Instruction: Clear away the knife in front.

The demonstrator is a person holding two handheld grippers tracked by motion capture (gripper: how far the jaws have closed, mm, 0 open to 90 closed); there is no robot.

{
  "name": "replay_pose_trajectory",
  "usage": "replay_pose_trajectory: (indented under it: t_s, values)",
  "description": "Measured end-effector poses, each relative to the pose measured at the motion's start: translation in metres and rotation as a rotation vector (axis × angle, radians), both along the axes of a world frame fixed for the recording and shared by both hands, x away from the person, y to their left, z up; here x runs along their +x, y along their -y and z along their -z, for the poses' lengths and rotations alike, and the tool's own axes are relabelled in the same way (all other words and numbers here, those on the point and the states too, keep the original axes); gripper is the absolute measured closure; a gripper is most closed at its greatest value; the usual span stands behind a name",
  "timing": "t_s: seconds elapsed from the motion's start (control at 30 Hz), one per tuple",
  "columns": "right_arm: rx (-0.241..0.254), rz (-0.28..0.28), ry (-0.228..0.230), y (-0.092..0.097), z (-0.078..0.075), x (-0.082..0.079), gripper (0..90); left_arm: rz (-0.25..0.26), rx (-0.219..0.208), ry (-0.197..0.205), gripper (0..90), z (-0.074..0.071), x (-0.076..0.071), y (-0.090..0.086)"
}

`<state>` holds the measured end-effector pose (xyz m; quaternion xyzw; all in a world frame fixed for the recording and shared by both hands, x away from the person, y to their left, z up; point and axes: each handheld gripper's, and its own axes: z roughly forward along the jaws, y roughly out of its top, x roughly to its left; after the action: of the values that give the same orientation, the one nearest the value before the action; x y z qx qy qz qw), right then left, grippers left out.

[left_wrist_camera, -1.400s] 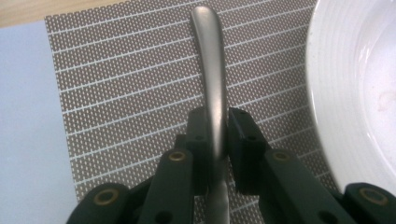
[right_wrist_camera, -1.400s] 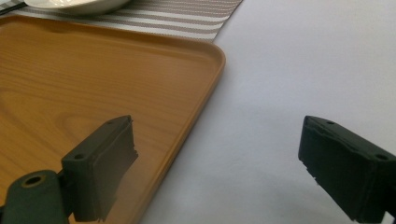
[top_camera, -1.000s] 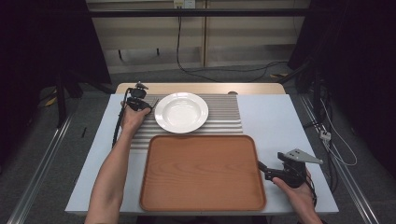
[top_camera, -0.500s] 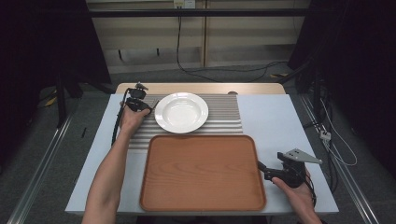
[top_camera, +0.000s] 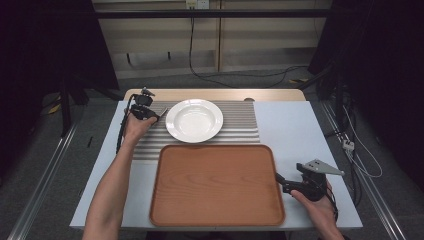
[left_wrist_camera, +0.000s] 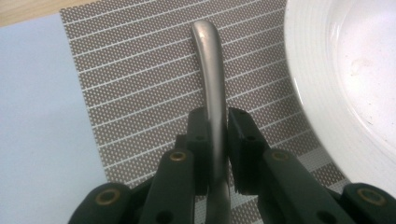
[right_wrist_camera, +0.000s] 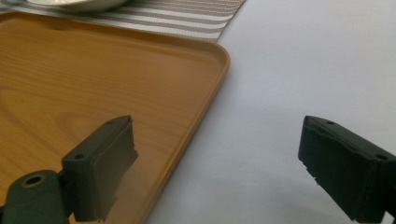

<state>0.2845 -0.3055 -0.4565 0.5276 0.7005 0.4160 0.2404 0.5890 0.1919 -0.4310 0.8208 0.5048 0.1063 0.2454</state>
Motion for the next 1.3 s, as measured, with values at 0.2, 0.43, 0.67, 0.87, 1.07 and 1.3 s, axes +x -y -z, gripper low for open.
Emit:
replay_pose_trajectory:
  t_s: [0.2, 0.43, 0.67, 0.87, 1.07, 1.3]
  values:
    - [-0.001, 0.001, -0.002, 0.0, 0.0, 0.0, 10.6, -0.002, -0.001, 0.01, 79.9, -0.004, -0.002, -0.003]
    - [0.0, 0.0, -0.002, -0.001, 0.0, 0.0, 10.6, 0.002, -0.008, 0.028, 79.9, -0.012, -0.007, -0.004]
    - [0.001, 0.002, -0.006, -0.001, 0.0, 0.001, 10.6, 0.009, -0.012, 0.044, 79.9, -0.018, -0.011, -0.004]
    - [0.0, 0.003, -0.006, -0.001, 0.0, 0.0, 10.6, 0.017, -0.034, 0.07, 79.9, -0.027, -0.017, -0.003]
    - [0.002, 0.001, -0.004, -0.001, 0.0, 0.0, 10.6, 0.021, -0.048, 0.104, 79.8, -0.035, -0.026, 0.0]
    - [-0.004, 0.001, 0.0, -0.001, 0.0, 0.0, 10.6, 0.048, -0.044, 0.143, 79.8, -0.048, -0.04, 0.002]
